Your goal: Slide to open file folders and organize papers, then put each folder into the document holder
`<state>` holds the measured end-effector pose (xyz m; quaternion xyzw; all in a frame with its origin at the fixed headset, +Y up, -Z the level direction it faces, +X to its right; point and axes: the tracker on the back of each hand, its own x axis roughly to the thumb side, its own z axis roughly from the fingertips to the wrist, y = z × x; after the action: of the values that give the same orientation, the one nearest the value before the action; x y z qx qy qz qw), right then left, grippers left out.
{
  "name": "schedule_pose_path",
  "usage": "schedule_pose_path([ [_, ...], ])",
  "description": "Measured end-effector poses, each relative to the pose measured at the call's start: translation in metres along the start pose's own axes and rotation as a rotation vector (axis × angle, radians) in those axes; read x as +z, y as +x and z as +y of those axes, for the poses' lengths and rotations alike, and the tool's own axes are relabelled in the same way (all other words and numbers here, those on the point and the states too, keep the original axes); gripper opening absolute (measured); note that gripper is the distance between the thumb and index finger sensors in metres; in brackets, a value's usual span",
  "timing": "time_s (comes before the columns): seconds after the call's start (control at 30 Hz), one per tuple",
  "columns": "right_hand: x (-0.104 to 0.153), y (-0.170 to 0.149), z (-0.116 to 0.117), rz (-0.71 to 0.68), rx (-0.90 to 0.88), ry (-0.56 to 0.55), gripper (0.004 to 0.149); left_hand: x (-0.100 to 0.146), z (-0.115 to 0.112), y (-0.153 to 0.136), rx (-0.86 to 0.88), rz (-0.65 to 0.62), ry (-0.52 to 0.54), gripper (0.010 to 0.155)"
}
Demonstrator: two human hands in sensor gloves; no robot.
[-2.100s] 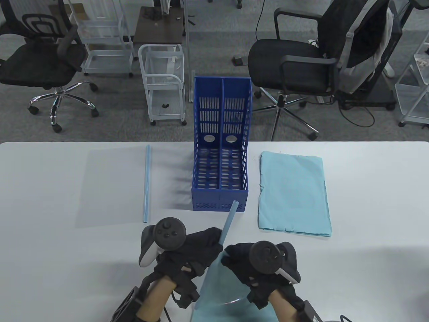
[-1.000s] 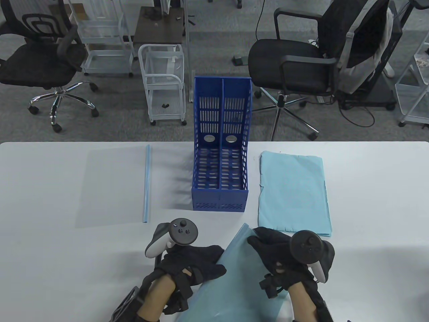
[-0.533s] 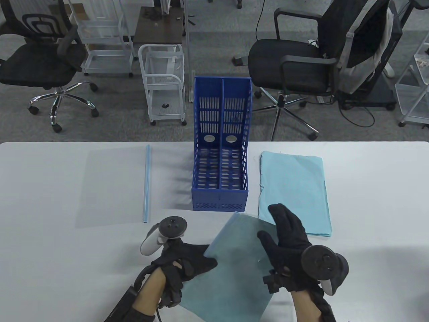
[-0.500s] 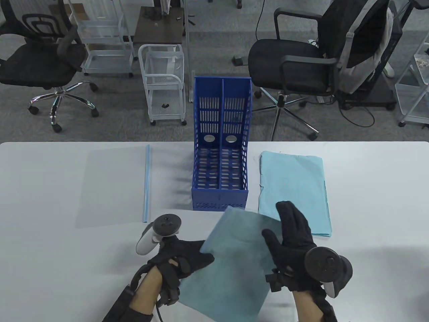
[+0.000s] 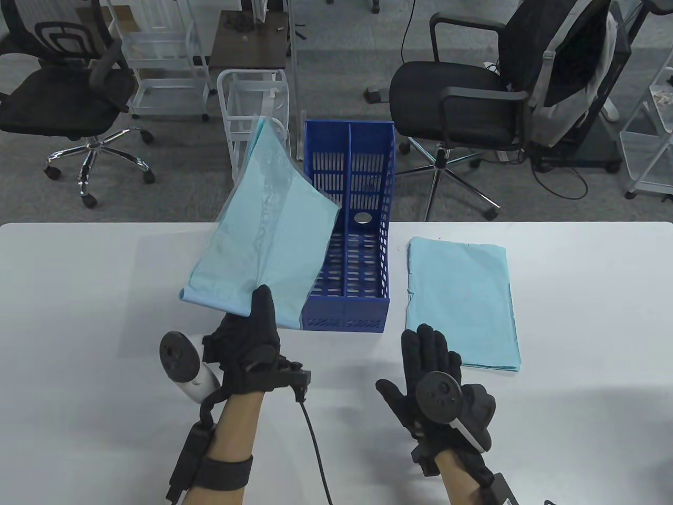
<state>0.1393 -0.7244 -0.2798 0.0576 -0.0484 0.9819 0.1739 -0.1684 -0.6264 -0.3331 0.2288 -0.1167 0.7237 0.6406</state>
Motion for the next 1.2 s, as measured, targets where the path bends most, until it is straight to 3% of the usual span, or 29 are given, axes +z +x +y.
schedule_pose_path([
  [0.23,0.001,0.001,0.001,0.0,-0.034,0.018,0.089,-0.03,-0.032,-0.037,-0.06,0.047,0.06,0.057],
  [0.43,0.0,-0.003,0.001,0.012,-0.064,0.039,0.088,-0.04,-0.04,-0.086,-0.083,0.164,0.083,0.058],
  [0.6,0.0,-0.003,0.002,0.014,-0.076,0.054,0.088,-0.041,-0.033,-0.117,-0.331,0.359,0.033,0.072],
  [0.8,-0.002,-0.005,0.005,0.021,-0.076,0.069,0.088,-0.031,-0.014,-0.112,-0.351,0.4,-0.082,0.081],
  [1.03,-0.002,-0.007,0.004,0.034,-0.085,0.067,0.088,-0.029,0.036,-0.065,-0.352,0.419,-0.178,0.084],
  [1.13,-0.003,-0.009,0.004,0.035,-0.09,0.074,0.088,-0.031,0.062,-0.055,-0.457,0.454,-0.203,0.079],
  [1.2,-0.003,-0.008,0.005,0.023,-0.118,0.097,0.087,-0.032,0.074,-0.06,-0.6,0.558,-0.2,0.072],
])
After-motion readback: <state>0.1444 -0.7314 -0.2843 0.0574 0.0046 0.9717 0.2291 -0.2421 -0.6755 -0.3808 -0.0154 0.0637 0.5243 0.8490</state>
